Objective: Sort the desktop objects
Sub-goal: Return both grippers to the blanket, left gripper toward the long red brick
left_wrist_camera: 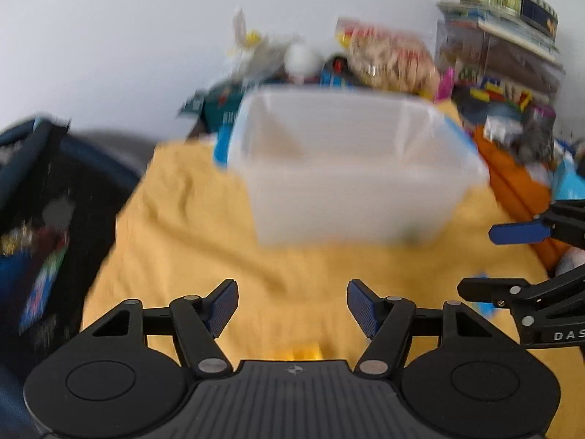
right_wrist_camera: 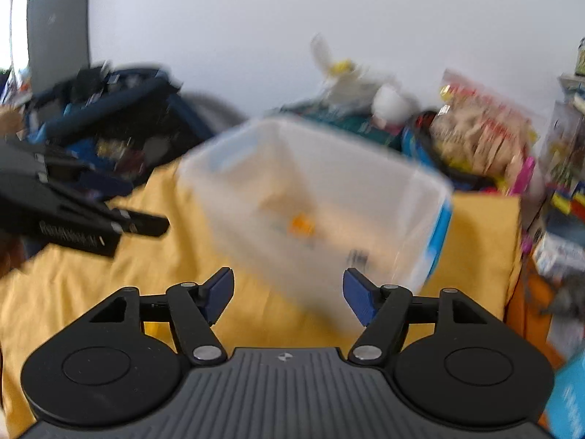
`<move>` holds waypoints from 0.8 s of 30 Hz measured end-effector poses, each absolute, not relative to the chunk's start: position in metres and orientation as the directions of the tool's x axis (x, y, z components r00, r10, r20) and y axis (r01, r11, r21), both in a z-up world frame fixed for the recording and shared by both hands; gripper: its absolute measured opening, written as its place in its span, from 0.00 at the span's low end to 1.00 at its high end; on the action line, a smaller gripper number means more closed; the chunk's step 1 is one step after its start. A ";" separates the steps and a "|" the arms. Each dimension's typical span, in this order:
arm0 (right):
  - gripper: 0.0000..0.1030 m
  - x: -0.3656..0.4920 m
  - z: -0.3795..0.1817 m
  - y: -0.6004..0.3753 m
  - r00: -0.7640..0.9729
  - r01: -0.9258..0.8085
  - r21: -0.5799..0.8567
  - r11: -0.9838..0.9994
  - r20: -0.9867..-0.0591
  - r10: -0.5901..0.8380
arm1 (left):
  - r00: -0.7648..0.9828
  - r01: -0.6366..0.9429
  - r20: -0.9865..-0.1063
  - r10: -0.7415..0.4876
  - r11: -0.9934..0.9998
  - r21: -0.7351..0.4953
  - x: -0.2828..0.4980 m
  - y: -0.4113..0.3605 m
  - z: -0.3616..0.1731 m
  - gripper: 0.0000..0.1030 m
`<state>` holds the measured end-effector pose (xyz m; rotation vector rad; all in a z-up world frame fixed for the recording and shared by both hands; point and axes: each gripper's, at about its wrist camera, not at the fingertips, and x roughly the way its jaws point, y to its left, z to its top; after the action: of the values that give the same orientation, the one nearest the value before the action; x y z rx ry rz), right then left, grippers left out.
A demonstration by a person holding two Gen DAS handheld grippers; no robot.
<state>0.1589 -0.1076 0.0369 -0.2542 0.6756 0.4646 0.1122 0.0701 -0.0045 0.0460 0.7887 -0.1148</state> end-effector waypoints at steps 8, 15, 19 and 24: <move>0.60 0.100 -0.029 -0.104 0.513 -0.592 -0.001 0.806 -0.772 0.376 | 0.591 0.092 -0.805 -0.052 0.996 0.003 0.043 0.066 -0.063 0.67; 0.60 0.081 -0.040 -0.105 0.499 -0.579 0.013 0.815 -0.785 0.367 | 0.582 0.025 -0.811 -0.056 0.998 -0.051 0.038 0.074 -0.074 0.49; 0.60 0.075 -0.038 -0.108 0.515 -0.574 0.000 0.819 -0.778 0.360 | 0.574 0.123 -0.819 0.001 0.989 0.087 0.043 0.045 -0.087 0.42; 0.60 0.075 -0.044 -0.111 0.508 -0.556 0.020 0.831 -0.784 0.358 | 0.548 0.090 -0.827 -0.125 0.992 -0.090 0.042 0.066 -0.085 0.32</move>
<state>0.0745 -0.1107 -0.0444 -0.2477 0.8795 0.5574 0.0423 0.0660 -0.0849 -0.0388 0.9830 -0.1274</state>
